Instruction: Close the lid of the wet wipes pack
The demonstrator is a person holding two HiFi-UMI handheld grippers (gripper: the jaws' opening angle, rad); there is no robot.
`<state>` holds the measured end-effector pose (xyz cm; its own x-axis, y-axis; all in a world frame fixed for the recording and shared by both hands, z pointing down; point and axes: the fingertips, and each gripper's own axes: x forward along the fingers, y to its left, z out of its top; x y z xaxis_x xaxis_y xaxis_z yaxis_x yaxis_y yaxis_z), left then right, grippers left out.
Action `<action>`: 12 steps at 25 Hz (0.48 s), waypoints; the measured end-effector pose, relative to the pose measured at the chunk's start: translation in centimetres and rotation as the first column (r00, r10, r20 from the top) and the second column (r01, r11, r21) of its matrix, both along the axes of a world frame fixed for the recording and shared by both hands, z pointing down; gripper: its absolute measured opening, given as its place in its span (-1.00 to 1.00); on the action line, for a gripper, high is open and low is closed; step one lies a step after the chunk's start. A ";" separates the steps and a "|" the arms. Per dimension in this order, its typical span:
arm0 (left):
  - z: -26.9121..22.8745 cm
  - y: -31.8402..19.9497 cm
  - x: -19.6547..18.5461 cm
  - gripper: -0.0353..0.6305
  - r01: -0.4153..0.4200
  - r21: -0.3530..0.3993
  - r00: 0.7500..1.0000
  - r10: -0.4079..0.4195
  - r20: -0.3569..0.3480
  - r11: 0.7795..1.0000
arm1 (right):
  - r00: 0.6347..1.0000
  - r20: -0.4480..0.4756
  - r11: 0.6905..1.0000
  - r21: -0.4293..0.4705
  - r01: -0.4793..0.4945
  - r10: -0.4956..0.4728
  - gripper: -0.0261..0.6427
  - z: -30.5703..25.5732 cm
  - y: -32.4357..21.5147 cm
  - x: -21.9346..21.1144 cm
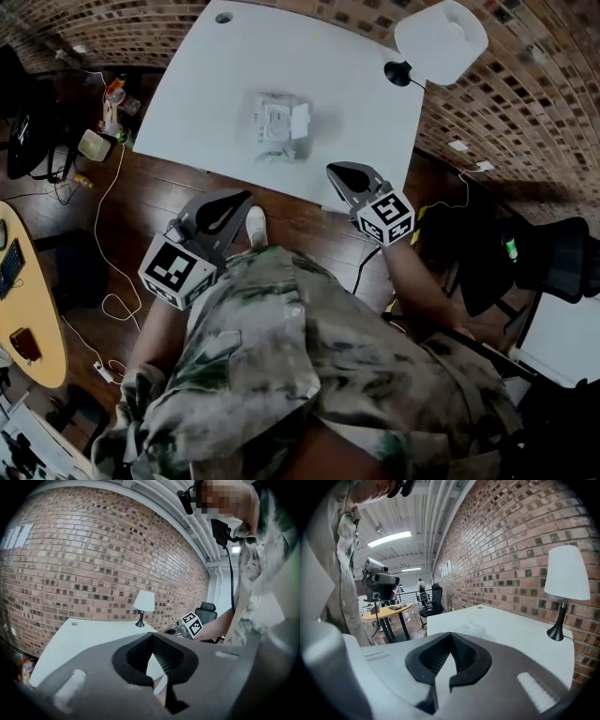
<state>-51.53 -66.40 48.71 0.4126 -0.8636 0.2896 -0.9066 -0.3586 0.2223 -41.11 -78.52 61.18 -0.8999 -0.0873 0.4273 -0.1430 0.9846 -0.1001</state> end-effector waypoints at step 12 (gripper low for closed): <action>1.8 -2.5 -6.5 -0.89 -0.010 -0.038 1.000 0.009 -0.016 0.999 | 0.988 -0.151 0.998 -0.043 -0.041 0.034 -0.90 7.6 -8.1 -5.1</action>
